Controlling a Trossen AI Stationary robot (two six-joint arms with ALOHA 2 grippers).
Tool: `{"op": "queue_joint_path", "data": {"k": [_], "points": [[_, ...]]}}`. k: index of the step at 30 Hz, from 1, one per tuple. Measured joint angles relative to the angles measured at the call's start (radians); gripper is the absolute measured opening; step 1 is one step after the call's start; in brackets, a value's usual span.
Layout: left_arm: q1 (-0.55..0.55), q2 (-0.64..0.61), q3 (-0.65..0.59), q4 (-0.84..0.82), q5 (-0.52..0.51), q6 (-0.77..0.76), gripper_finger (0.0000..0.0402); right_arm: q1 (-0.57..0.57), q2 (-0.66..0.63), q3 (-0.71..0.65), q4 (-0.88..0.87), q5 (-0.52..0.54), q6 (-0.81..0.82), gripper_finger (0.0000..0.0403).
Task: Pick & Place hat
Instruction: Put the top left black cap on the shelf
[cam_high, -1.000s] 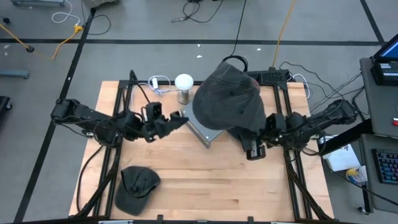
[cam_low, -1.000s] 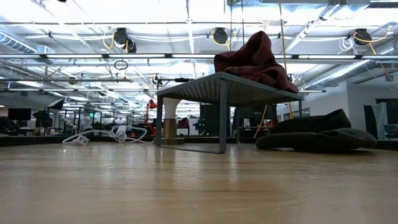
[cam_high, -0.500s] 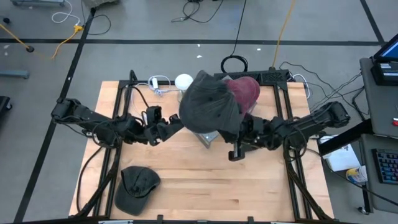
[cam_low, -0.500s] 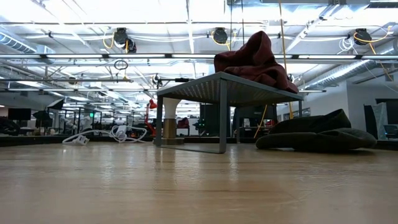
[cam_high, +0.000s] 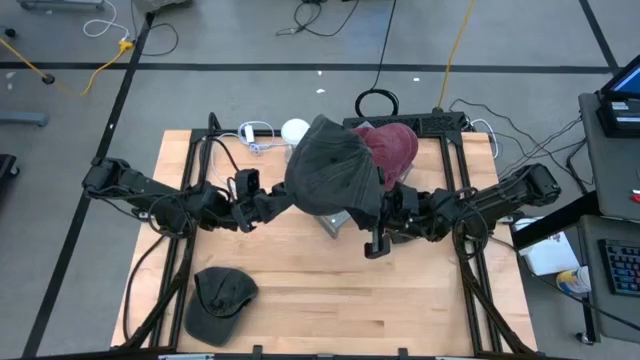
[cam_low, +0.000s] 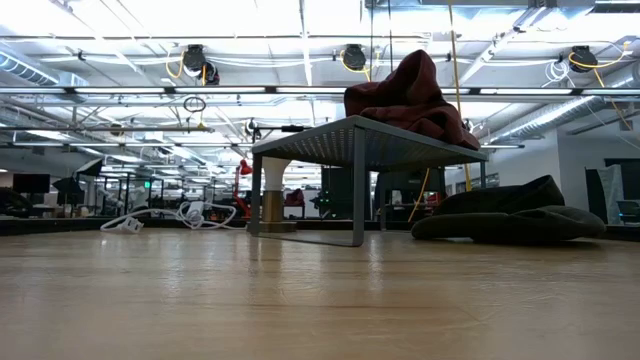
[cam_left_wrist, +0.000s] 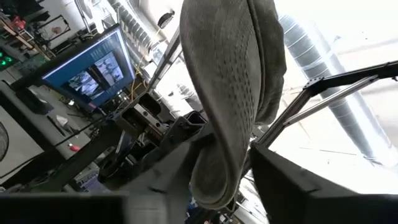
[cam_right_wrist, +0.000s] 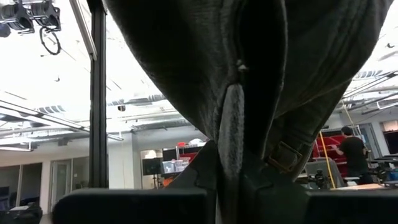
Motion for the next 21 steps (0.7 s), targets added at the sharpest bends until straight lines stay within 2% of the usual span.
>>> {"op": "queue_joint_path", "data": {"k": [5,7,11,15,18,21], "points": [[0.0,0.0,0.0,0.018,0.011,-0.005,0.0044,0.004,0.0,0.0,-0.017,0.002,0.003,0.002],[-0.001,-0.003,0.002,0.044,0.028,-0.005,0.0015,0.009,-0.002,0.0,-0.033,0.015,0.004,0.0024],[0.0,0.0,0.002,0.076,0.021,-0.016,0.0015,0.027,-0.001,0.0,-0.043,0.076,0.004,0.0038],[0.001,0.0,0.0,0.124,0.019,-0.012,0.0009,0.041,-0.026,0.0,-0.127,0.079,0.039,0.0085],[0.001,0.0,0.0,0.135,0.014,-0.032,0.0009,0.043,-0.078,0.0,-0.302,0.096,0.161,0.0137],[0.002,0.0,0.0,0.144,0.022,-0.046,0.0009,0.043,-0.146,0.0,-0.544,0.013,0.294,0.0189]]}}
